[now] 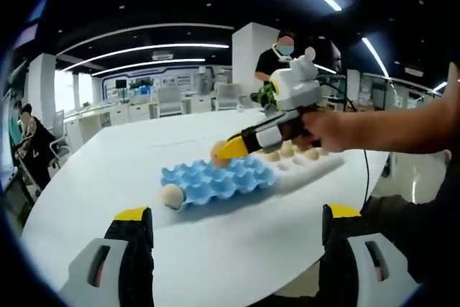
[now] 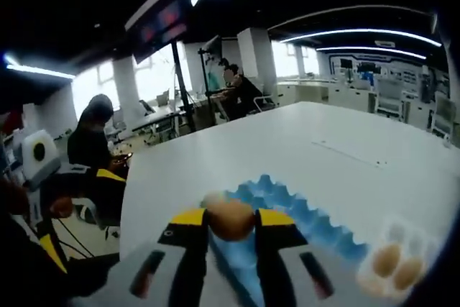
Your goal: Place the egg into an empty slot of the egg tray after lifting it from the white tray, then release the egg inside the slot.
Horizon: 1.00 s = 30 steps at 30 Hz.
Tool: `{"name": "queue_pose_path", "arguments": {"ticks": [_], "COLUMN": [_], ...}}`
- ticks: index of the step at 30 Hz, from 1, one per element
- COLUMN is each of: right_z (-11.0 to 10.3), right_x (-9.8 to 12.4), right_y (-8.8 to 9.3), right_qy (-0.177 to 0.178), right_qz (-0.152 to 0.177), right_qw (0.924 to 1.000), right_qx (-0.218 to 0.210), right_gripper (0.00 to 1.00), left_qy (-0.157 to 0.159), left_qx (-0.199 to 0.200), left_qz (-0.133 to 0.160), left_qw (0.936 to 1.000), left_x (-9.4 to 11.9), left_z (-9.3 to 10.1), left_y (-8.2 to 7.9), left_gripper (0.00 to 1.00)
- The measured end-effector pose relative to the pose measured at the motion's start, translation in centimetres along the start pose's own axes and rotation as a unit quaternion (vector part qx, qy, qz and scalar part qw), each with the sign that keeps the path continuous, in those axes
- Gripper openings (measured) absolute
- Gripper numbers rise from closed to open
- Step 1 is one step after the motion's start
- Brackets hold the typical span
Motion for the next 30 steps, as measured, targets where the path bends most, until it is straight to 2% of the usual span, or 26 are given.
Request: {"name": "queue_pose_path", "arguments": {"ticks": [3, 7, 11, 13, 16, 18, 19, 22, 27, 30], "right_z": [-0.1, -0.9, -1.4, -1.6, -1.6, -1.2, -1.4, -1.5, -1.7, -1.8], "right_x": [-0.8, -2.4, -4.1, -4.6, -5.2, -5.2, -5.5, -5.4, -5.0, -4.4], "right_y": [1.1, 1.7, 2.7, 3.0, 4.1, 5.0, 5.0, 4.9, 4.9, 3.6], "right_qy": [-0.002, -0.021, -0.025, -0.023, -0.022, -0.013, -0.018, -0.017, -0.028, -0.030], "right_qz": [-0.033, -0.047, -0.078, -0.086, -0.110, -0.131, -0.121, -0.108, -0.105, -0.071], "right_qw": [0.9991, 0.9975, 0.9927, 0.9916, 0.9874, 0.9811, 0.9813, 0.9854, 0.9829, 0.9897], "right_qx": [0.028, 0.048, 0.089, 0.094, 0.112, 0.142, 0.148, 0.130, 0.148, 0.121], "right_gripper": [0.25, 0.25, 0.25, 0.25, 0.25, 0.25, 0.25, 0.26, 0.25, 0.25], "left_qy": [-0.005, -0.006, -0.002, -0.002, -0.003, -0.003, -0.005, -0.007, -0.006, -0.005], "left_qx": [0.004, 0.009, 0.002, 0.001, 0.001, -0.003, -0.006, -0.006, -0.009, -0.017], "left_qz": [0.001, 0.002, -0.001, -0.002, -0.003, -0.005, -0.007, -0.008, -0.010, -0.009], "left_qw": [1.0000, 0.9999, 1.0000, 1.0000, 1.0000, 1.0000, 0.9999, 0.9999, 0.9999, 0.9998], "left_x": [0.0, -0.2, -0.4, -0.3, -0.1, 0.1, 0.1, 0.2, 0.0, 0.1], "left_z": [0.0, 0.1, 0.4, 0.3, 0.4, 0.4, 0.5, 0.4, 0.6, 0.9], "left_y": [0.0, 0.2, 0.2, 0.3, 0.3, 0.3, 0.4, 0.4, 0.1, -0.1], "left_gripper": [1.00, 1.00, 1.00, 1.00, 0.99, 0.99, 0.99, 0.99, 0.99, 0.99]}}
Point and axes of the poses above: the point that each gripper's makers call its tool centre point, and the gripper's own axes: x roughly backward along the fingers, z roughly to its right, y roughly out of its underside, the point moved 1 cm from there along x, roughly backward along the fingers, and after that the axes turned 6 degrees about z, right-handed, at the moved point
